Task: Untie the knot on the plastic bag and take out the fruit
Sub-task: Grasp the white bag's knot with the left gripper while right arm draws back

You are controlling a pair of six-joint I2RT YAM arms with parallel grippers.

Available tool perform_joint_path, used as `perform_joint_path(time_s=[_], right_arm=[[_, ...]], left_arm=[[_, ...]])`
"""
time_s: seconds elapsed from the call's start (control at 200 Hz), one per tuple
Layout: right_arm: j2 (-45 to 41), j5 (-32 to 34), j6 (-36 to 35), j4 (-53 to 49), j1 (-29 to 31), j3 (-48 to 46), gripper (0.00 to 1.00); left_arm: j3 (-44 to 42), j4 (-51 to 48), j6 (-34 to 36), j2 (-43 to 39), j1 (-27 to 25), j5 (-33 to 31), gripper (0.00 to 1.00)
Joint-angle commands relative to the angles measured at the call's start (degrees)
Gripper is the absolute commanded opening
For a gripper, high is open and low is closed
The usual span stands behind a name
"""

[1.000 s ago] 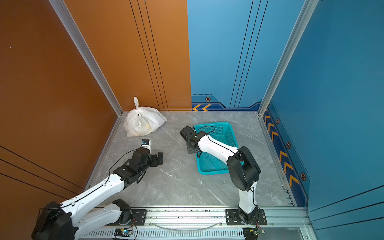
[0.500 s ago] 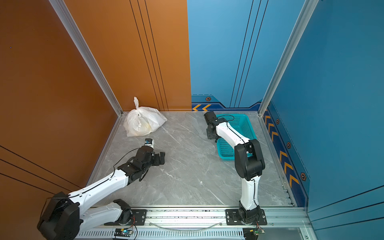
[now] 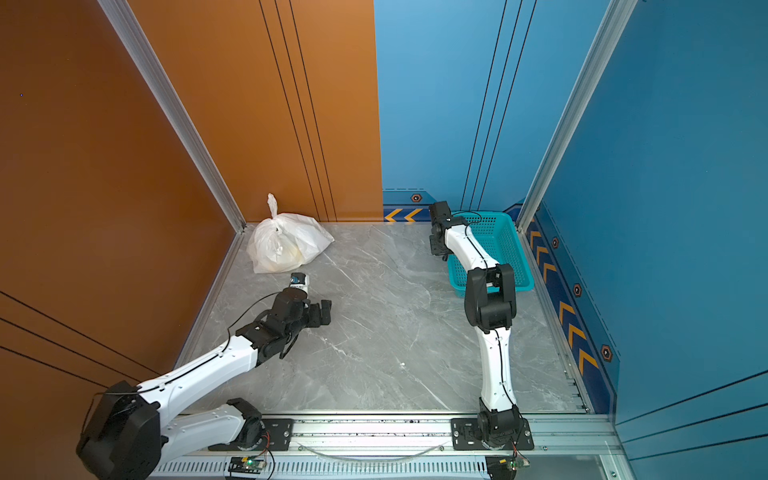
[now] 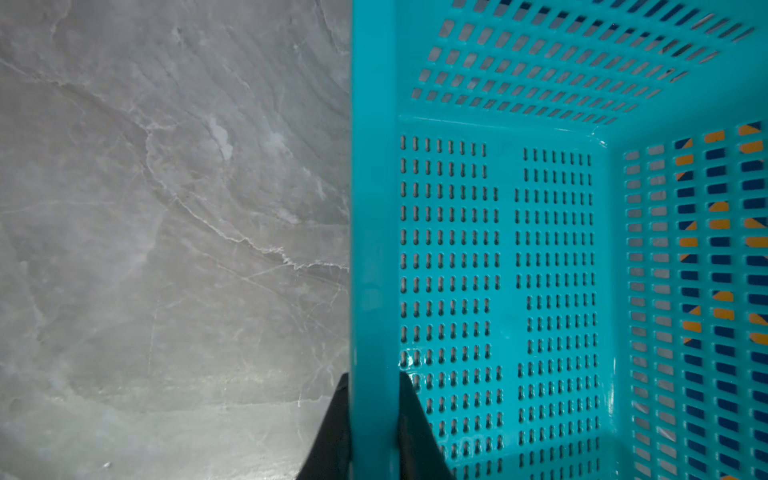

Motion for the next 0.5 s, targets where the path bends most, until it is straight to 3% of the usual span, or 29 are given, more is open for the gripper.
perform_joint_path(time_s=[0.0,0.14,0.25,0.496], right_arm=[[2.5,0.1,-2.1,-4.0,-0.7,2.8,0.22],[0.0,-1.2,-1.9,-4.1,-0.1,2.9,0.51],[-3.2,-1.5,-1.7,-4.1,1.0,1.9,0.67],[-14.1,-2.9,0.4,-4.0,4.3,-5.0,0.82]], left_arm=[[2.8,-1.4,0.3,0.7,0.1,0.1,0.98],[6.6,-4.0,0.7,2.1,2.7,-1.3,0.98],[11.4,-6.1,1.6,4.1,6.7,-2.1,0.98],[28.8,-13.3,5.2,13.7,17.4,-3.4,0.98]])
